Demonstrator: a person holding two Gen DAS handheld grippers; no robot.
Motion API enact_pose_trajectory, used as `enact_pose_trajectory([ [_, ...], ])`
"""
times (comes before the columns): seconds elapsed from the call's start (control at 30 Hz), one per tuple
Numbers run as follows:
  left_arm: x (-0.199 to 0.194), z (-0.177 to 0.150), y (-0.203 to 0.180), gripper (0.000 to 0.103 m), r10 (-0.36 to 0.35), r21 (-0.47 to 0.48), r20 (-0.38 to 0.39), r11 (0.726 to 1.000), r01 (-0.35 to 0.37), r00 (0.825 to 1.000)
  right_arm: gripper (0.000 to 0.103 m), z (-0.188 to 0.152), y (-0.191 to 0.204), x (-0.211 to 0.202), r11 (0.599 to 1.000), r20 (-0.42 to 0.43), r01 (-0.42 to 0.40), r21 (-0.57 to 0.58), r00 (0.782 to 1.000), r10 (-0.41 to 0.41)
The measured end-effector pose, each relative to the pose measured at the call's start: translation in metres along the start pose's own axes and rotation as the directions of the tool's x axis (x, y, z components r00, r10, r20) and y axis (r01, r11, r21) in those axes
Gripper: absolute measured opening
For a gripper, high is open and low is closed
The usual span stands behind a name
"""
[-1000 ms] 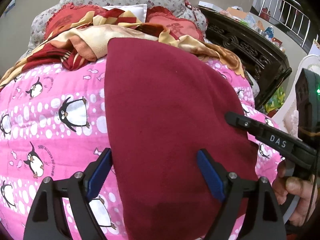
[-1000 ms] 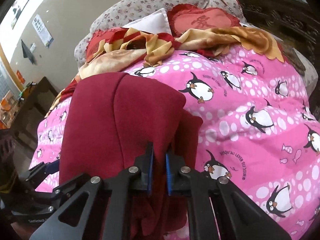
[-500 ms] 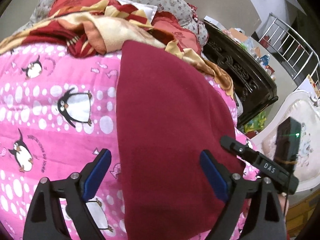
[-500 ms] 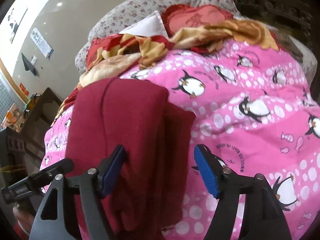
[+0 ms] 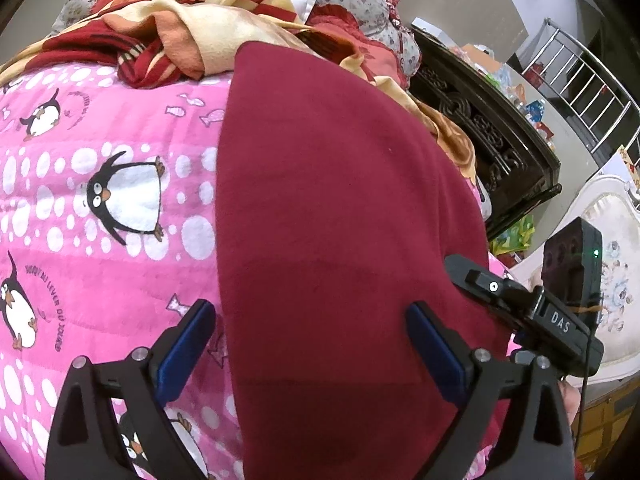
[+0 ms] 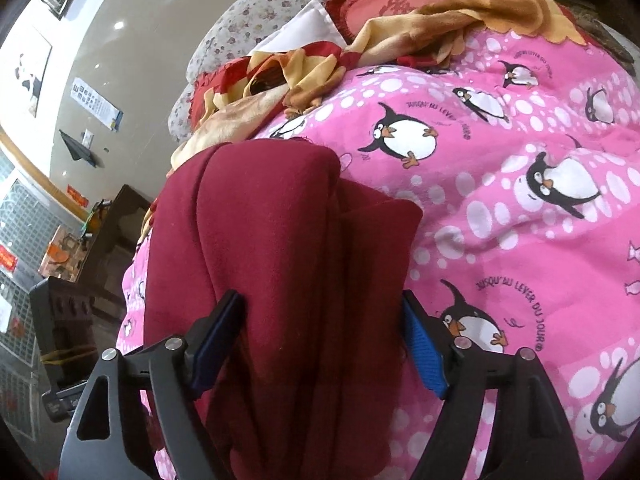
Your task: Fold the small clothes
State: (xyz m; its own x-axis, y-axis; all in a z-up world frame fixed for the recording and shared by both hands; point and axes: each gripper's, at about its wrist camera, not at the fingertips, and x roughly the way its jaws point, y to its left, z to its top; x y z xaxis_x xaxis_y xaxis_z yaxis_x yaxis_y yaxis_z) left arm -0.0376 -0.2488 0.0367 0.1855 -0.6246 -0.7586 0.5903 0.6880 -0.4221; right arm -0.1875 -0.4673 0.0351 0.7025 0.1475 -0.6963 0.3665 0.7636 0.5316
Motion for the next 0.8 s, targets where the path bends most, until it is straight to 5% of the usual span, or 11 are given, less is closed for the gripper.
enact_pose_trajectory([
  [0.27, 0.006, 0.000, -0.002, 0.100, 0.004, -0.001, -0.006, 1.000, -0.004, 1.000, 0.089, 0.000, -0.009, 0.007, 0.998, -0.018, -0.053, 0.042, 0.998, 0.054],
  [0.8, 0.015, -0.001, -0.006, 0.102, 0.015, -0.004, -0.007, 1.000, -0.015, 1.000, 0.088, 0.000, 0.002, 0.009, 0.999, -0.005, -0.030, -0.023, 1.000, 0.030],
])
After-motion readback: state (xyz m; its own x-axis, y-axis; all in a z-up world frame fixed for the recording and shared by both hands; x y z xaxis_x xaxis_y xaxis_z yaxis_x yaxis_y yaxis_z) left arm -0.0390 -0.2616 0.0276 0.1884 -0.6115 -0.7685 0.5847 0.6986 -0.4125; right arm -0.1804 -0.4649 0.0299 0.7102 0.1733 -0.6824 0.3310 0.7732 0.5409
